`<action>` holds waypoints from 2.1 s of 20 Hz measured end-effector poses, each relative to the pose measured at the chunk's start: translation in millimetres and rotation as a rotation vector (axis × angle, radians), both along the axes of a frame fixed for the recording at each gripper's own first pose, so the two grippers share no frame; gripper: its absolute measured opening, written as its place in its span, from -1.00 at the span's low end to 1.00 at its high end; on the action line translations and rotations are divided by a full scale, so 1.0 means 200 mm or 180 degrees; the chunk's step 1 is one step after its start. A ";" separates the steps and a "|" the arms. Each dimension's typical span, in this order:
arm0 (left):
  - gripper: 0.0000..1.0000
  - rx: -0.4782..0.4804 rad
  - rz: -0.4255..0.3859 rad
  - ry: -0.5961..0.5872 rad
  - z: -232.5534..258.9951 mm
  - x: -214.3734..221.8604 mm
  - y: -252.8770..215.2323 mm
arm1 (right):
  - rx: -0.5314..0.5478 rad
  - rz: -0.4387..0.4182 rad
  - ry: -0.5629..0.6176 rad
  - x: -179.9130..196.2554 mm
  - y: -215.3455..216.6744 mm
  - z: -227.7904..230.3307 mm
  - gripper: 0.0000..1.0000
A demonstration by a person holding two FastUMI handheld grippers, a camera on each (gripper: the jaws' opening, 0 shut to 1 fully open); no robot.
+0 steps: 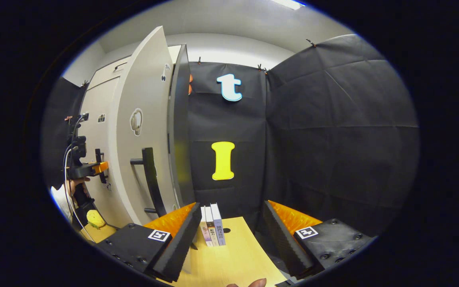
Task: Open the right door of the double-door shoe cabinet with the right hand, and open the left door with the left hand.
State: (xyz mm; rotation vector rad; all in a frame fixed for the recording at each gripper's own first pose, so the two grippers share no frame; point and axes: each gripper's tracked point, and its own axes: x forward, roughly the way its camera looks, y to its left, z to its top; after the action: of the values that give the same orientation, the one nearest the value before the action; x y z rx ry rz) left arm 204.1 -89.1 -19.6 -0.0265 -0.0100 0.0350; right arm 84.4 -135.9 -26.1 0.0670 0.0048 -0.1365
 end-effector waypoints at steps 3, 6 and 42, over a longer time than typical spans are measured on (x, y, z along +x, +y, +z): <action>-0.25 -0.0010 -0.0110 0.0111 -0.03 0.01 0.00 | -0.0118 -0.0018 -0.0083 0.01 0.00 0.03 0.95; -0.43 -0.0090 -0.0047 0.0123 -0.03 -0.01 0.00 | -0.0220 0.0058 -0.0063 0.00 0.04 0.04 0.95; -0.60 -0.0263 -0.0614 0.0194 -0.04 -0.72 0.36 | -0.0135 0.0420 -0.0157 -0.01 0.25 0.10 0.95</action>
State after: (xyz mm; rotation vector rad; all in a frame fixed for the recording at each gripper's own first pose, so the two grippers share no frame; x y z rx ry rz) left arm 60.0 -17.9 -28.4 -0.1088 0.0549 -0.1569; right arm 82.9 -86.1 -5.9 0.0274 -0.0428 -0.0029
